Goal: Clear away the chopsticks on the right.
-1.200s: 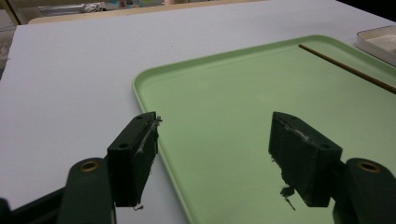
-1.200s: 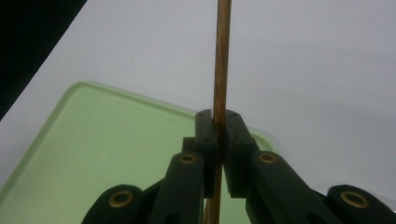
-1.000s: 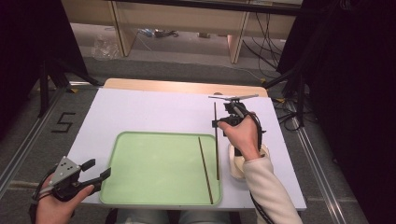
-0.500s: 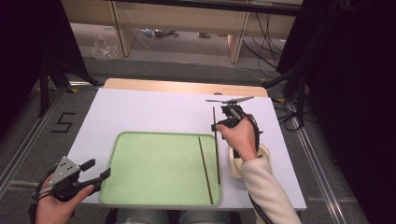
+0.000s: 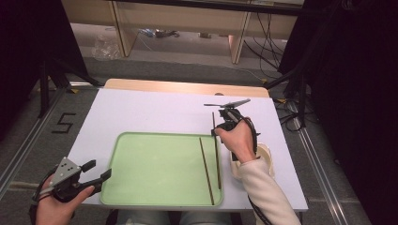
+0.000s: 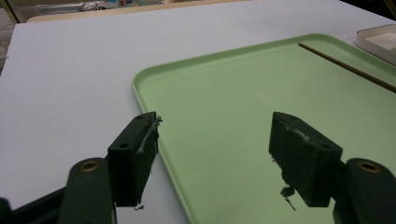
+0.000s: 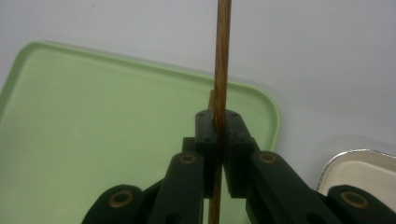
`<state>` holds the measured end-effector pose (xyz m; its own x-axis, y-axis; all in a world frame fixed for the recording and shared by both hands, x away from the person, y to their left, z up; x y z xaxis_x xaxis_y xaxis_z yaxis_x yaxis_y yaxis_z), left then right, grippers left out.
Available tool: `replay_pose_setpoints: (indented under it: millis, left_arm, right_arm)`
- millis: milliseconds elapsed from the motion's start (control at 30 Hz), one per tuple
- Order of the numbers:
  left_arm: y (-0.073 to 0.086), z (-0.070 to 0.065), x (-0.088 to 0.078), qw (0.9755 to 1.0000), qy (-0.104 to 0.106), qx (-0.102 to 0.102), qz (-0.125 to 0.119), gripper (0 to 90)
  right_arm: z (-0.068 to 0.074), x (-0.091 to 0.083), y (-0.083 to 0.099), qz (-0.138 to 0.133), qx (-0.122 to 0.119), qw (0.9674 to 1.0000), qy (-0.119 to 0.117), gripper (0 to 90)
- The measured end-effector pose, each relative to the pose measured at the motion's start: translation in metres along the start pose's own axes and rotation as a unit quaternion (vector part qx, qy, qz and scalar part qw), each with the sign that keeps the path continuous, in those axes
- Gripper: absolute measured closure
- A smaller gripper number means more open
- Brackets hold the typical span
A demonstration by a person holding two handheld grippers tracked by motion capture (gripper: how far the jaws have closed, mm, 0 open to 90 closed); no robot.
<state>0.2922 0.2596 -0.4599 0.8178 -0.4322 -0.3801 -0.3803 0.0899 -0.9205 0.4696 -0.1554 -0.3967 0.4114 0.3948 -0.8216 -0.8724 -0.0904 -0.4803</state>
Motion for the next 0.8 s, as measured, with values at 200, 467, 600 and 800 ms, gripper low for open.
replay_pose_setpoints:
  millis: [200, 467, 600, 800]
  left_arm:
    - [0.0, 0.0, 0.0, 1.0, 0.0, 0.0, 0.0, 32.6]
    - [0.0, 0.0, 0.0, 1.0, 0.001, -0.001, -0.002, 32.6]
    - [0.0, 0.0, 0.0, 1.0, 0.001, -0.001, -0.001, 32.6]
    - [0.0, 0.0, 0.0, 1.0, 0.0, 0.0, -0.002, 32.7]
  right_arm:
    - [-0.004, 0.014, 0.004, 0.005, -0.017, 0.9998, 0.012, 86.6]
    - [-0.005, 0.028, 0.009, 0.032, -0.014, 0.9993, 0.015, 86.0]
    - [-0.006, 0.035, 0.012, 0.045, -0.009, 0.9988, 0.019, 85.8]
    - [-0.009, 0.047, 0.018, 0.072, -0.02, 0.9969, 0.025, 84.9]
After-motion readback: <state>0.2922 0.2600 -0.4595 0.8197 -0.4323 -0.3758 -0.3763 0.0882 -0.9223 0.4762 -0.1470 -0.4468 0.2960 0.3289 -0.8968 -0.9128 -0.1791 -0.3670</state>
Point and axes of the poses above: each handheld gripper's, and its own axes: x roughly forward along the jaws, y roughly out of its underside, z roughly to its left, the point moved 2 cm from there along x, roughly forward along the jaws, and after that the axes turned 4 degrees about -z, right-handed, at the moved point
